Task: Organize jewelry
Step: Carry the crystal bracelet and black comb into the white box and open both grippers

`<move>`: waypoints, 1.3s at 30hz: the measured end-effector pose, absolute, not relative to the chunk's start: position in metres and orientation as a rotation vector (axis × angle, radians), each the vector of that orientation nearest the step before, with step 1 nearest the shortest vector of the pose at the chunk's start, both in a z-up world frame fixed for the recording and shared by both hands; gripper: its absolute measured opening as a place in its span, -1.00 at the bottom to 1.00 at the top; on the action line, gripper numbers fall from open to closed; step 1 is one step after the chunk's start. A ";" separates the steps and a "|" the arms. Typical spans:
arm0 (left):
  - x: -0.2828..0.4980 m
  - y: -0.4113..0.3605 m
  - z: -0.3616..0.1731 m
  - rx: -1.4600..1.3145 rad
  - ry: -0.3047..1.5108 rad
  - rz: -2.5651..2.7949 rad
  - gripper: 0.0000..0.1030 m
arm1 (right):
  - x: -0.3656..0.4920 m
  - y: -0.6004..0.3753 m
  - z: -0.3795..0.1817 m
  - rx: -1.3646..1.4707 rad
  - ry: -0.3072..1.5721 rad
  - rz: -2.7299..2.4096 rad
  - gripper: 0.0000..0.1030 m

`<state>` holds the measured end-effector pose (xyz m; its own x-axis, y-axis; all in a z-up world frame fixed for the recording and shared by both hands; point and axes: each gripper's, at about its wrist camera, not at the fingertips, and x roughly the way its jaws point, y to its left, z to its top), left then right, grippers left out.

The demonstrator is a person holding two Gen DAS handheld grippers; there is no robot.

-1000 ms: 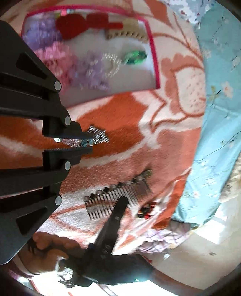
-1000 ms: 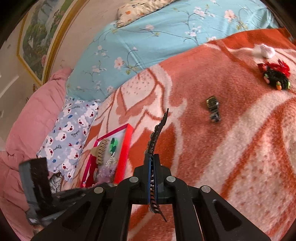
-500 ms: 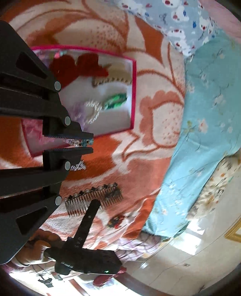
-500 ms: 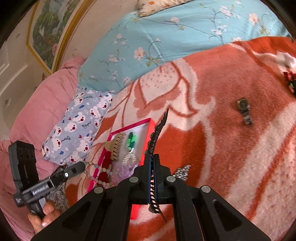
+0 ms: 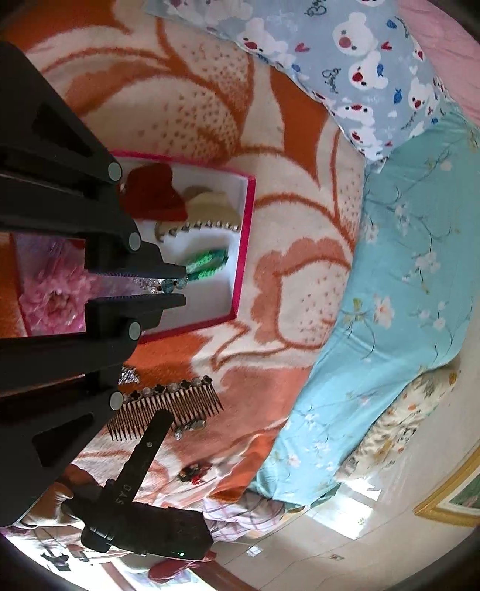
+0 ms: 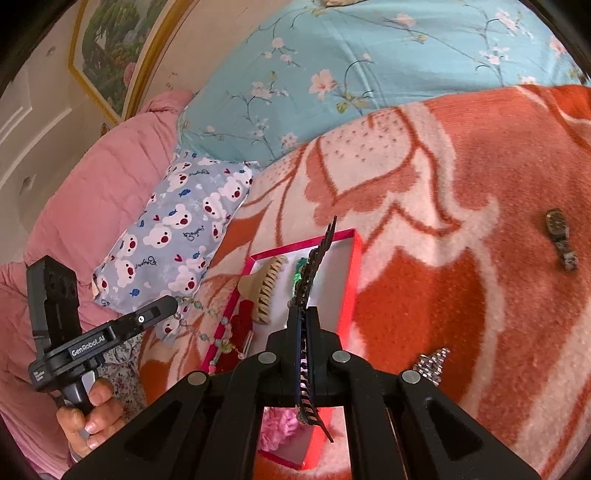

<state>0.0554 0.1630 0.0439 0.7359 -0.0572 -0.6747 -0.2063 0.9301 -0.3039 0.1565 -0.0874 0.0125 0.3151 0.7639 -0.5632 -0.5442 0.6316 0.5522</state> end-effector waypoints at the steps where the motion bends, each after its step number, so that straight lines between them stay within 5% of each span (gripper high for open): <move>1: 0.057 0.167 0.043 -0.380 0.746 0.091 -0.89 | 0.158 -0.083 0.012 0.279 0.900 0.882 -0.97; 39: 0.065 0.226 -0.060 -0.436 0.930 0.252 -0.88 | 0.229 0.015 -0.068 0.267 1.046 0.883 -0.95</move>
